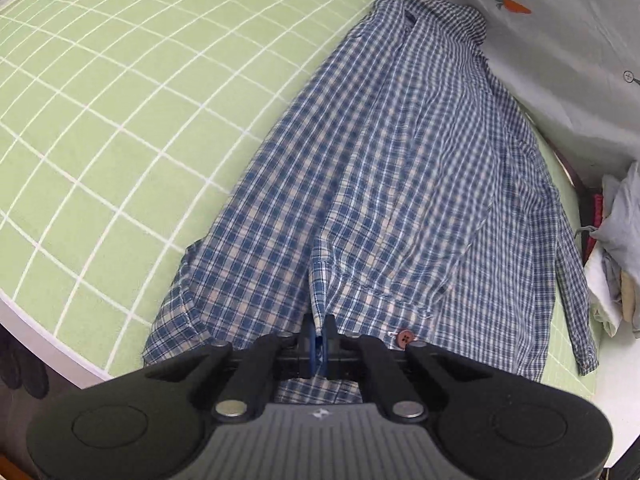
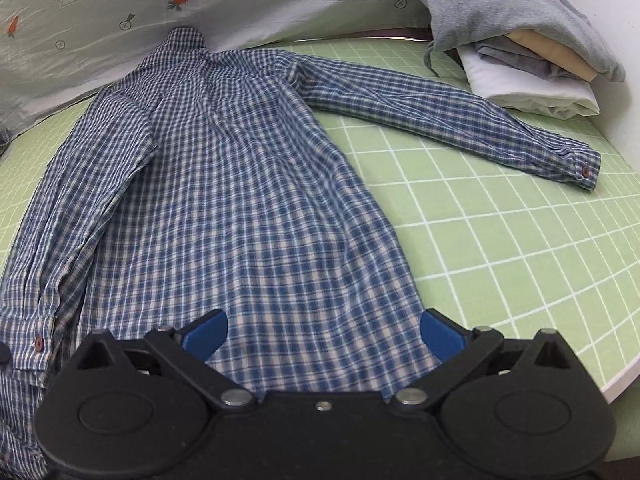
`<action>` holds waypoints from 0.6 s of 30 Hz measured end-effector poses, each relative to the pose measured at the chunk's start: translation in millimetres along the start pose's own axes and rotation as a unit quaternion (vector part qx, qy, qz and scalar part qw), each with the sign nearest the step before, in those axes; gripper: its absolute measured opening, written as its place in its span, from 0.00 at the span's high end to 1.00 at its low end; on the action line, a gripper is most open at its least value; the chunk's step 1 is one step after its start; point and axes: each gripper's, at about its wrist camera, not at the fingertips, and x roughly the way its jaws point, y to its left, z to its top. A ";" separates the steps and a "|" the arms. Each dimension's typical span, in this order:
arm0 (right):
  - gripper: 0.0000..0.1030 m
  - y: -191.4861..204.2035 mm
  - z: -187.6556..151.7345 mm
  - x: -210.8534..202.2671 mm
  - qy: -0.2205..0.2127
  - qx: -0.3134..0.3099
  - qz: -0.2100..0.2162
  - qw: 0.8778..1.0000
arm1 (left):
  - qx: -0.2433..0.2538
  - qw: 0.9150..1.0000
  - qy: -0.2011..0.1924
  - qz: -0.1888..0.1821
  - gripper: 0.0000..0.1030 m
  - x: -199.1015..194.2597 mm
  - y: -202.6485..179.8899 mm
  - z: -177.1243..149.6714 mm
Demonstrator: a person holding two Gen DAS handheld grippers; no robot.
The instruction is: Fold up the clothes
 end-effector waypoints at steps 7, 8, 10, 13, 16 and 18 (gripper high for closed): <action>0.00 5.2 -4.6 -4.5 0.005 -0.010 -0.010 1.000 | 0.016 1.000 0.015 0.008 0.95 10.0 -2.7 2.5; 0.00 4.8 -3.7 -4.4 0.003 -0.007 -0.011 1.000 | 0.023 1.000 0.018 0.013 0.95 9.6 -4.4 3.6; 0.00 3.7 -0.2 -4.2 -0.001 0.001 -0.013 1.000 | 0.047 0.998 0.020 0.025 0.74 7.5 -11.2 5.5; 0.00 3.3 6.2 -3.5 -0.009 0.011 -0.011 1.000 | 0.103 0.993 -0.006 0.051 0.29 -2.5 -29.9 7.5; 0.00 1.7 14.8 -1.7 -0.019 0.018 -0.006 1.000 | 0.145 0.986 -0.041 0.068 0.24 -14.8 -49.2 12.4; 0.00 -2.0 21.3 0.3 -0.027 0.027 -0.002 0.999 | 0.165 0.982 -0.063 0.074 0.19 -22.1 -60.4 17.1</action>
